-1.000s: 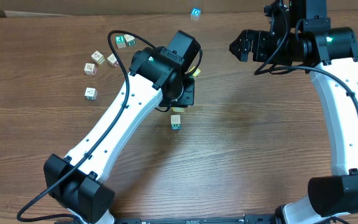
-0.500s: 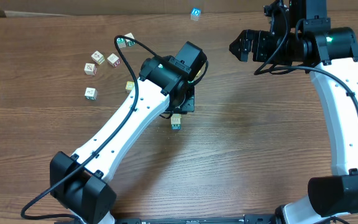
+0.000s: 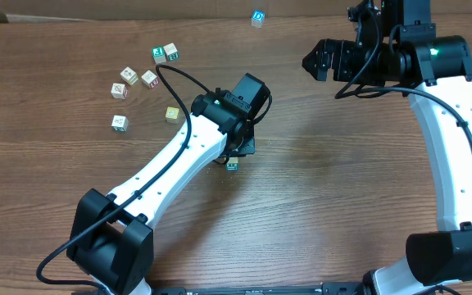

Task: Form a tower
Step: 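Align the held blue block directly above the red block with the left gripper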

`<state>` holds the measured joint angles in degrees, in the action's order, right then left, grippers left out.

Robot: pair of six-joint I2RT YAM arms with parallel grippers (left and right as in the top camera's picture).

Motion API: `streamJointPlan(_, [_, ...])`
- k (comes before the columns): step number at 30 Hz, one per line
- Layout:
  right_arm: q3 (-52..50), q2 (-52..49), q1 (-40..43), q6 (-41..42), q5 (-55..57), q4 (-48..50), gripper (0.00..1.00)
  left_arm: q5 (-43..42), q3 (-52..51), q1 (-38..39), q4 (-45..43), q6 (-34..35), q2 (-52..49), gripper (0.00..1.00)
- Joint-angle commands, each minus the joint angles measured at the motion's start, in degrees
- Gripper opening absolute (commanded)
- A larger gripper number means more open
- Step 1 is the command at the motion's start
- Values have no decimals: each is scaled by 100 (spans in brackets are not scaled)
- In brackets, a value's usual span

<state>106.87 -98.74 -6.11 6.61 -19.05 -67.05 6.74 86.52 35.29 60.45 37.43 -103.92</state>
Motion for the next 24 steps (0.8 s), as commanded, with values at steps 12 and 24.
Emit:
streamJointPlan(12, [70, 57, -35, 2, 37, 13, 100, 184, -546, 42, -619, 94, 13, 17])
streamJointPlan(24, [70, 57, -35, 2, 37, 13, 100, 254, -857, 42, -1113, 94, 13, 18])
